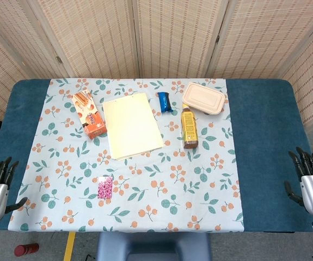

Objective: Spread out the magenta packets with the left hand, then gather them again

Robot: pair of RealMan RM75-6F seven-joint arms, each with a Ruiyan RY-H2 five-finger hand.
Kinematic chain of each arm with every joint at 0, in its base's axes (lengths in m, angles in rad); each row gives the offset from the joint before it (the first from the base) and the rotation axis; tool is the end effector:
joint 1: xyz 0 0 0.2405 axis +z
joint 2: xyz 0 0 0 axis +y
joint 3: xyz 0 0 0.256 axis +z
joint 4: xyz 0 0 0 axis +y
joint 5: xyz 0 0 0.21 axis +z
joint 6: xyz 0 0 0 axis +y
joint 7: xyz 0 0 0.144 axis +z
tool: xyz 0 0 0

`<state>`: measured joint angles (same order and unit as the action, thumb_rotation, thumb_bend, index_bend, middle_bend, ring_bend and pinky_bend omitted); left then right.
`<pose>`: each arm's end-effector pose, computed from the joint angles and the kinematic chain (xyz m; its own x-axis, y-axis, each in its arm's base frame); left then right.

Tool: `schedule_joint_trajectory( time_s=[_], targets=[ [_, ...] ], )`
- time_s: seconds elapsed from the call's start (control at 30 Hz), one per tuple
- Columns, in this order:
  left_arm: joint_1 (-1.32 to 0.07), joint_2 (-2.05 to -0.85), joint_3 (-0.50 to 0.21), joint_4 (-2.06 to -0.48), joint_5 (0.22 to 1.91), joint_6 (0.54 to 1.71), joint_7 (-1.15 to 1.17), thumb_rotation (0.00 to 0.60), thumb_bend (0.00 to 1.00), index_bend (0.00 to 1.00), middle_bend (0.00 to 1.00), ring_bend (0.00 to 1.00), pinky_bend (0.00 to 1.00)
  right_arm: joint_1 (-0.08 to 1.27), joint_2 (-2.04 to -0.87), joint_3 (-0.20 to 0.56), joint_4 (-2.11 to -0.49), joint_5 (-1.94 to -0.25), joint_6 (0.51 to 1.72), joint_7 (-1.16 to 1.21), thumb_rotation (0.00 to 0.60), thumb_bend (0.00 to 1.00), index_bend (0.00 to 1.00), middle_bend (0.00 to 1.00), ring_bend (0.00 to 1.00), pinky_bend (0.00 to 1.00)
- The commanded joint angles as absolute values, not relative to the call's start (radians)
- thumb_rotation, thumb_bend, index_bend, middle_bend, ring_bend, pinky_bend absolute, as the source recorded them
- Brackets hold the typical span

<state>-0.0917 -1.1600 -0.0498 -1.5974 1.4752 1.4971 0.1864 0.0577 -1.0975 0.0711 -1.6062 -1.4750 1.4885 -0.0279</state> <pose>-0.3117 0.1831 0.1501 0.5347 -0.0084 0.8450 0.8450 0.0107 -0.5346 -0.3198 -0.1770 0.1716 0.4421 0.0120 0.8969 -0.8964 0.0409 0.4413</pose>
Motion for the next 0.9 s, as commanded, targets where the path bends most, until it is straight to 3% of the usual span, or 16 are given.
schedule_joint_trajectory(
  time_s=[0.03, 0.9],
  targets=[
    [-0.093, -1.162, -0.051, -1.596, 1.476, 1.496, 0.187, 0.6, 0.2, 0.07, 0.0, 0.0, 0.0, 0.057, -1.094, 0.071, -1.609, -1.474, 1.487, -0.021, 0.6, 0.46, 0.0, 0.0, 0.0, 0.0],
    [-0.142, -1.152, -0.047, -1.56, 1.546, 1.464, 0.141, 0.6, 0.21, 0.13, 0.02, 0.0, 0.0, 0.042, -1.076, 0.075, -1.618, -1.49, 1.522, 0.001, 0.6, 0.46, 0.0, 0.0, 0.0, 0.0]
  ],
)
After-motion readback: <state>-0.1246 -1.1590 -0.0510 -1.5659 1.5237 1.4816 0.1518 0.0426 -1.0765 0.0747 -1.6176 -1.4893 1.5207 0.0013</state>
